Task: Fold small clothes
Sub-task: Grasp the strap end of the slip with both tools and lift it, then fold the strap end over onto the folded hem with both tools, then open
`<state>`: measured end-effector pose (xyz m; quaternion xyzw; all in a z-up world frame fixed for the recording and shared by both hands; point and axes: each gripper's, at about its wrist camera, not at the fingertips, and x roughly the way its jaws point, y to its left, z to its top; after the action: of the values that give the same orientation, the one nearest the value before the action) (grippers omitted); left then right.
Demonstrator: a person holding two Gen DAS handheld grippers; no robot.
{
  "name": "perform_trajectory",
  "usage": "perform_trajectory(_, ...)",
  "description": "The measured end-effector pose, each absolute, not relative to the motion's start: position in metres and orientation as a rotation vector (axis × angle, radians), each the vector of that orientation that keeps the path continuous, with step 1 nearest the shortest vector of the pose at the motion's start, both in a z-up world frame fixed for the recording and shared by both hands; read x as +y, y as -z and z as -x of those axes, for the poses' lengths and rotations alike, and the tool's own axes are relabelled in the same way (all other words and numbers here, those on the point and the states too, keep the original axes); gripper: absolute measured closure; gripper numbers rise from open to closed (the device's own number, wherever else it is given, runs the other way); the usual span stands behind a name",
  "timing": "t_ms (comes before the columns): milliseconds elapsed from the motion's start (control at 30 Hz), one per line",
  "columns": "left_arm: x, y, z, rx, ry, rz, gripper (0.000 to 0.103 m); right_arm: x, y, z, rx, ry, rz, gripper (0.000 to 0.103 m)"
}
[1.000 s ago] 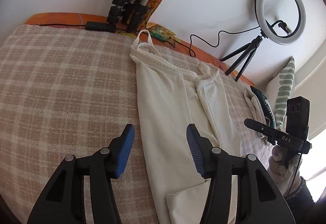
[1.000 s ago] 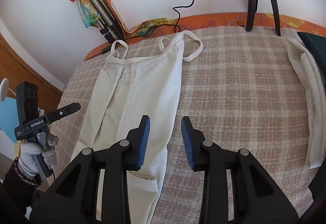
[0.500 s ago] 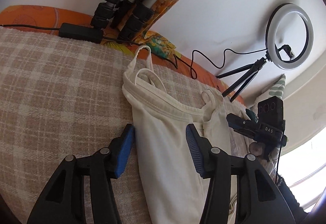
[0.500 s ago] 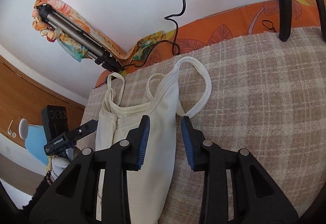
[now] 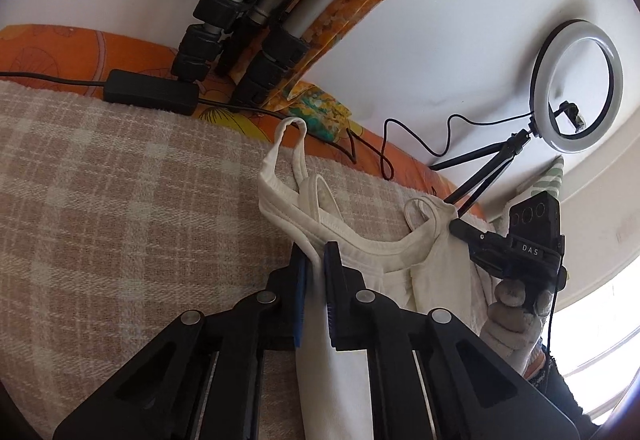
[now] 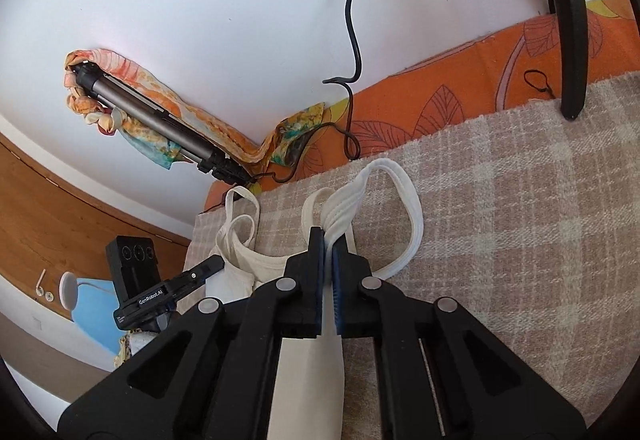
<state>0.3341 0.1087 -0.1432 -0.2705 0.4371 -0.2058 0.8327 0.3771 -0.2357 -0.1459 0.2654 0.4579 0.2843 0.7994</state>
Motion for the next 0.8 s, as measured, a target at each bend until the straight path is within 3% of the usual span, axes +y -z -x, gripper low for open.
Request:
perform_trajectory(167,0.119,0.150,-0.337,0.946,0.414,0.633,0.091,-0.233,0.153,-0.381,1.031,-0.596,-0.547,0.097)
perform_trajectory(200,0.121,0.151,-0.338,0.942,0.414,0.657,0.086,-0.235,0.156,-0.382,1.048,-0.599,-0.565,0.092)
perform_trajectory(267,0.124,0.153,-0.341,0.952,0.391,0.694,0.063,-0.242,0.161,-0.380,1.063,-0.604,-0.616,0.078)
perform_trajectory(300,0.125,0.154,-0.342,0.941,0.396,0.716,0.061,-0.245,0.162,-0.379,1.061,-0.610,-0.635,0.073)
perform_trajectory(400,0.123,0.157,-0.348,0.933,0.403,0.747,0.061,-0.246,0.166,-0.374,1.076,-0.643,-0.662,0.072)
perform_trajectory(500,0.120,0.158,-0.351,0.930,0.415,0.743,0.068,-0.240,0.166,-0.373,1.088,-0.661,-0.636,0.072)
perform_trajectory(567,0.116,0.159,-0.353,0.946,0.421,0.716,0.089,-0.233,0.165,-0.374,1.088,-0.665,-0.610,0.072)
perform_trajectory(600,0.115,0.159,-0.353,0.950,0.419,0.704,0.096,-0.232,0.164,-0.375,1.085,-0.658,-0.605,0.080)
perform_trajectory(667,0.113,0.159,-0.354,0.941,0.410,0.700,0.096,-0.229,0.164,-0.378,1.088,-0.655,-0.606,0.094)
perform_trajectory(800,0.112,0.146,-0.347,0.902,0.427,0.660,0.097,-0.229,0.153,-0.375,1.054,-0.652,-0.590,0.097)
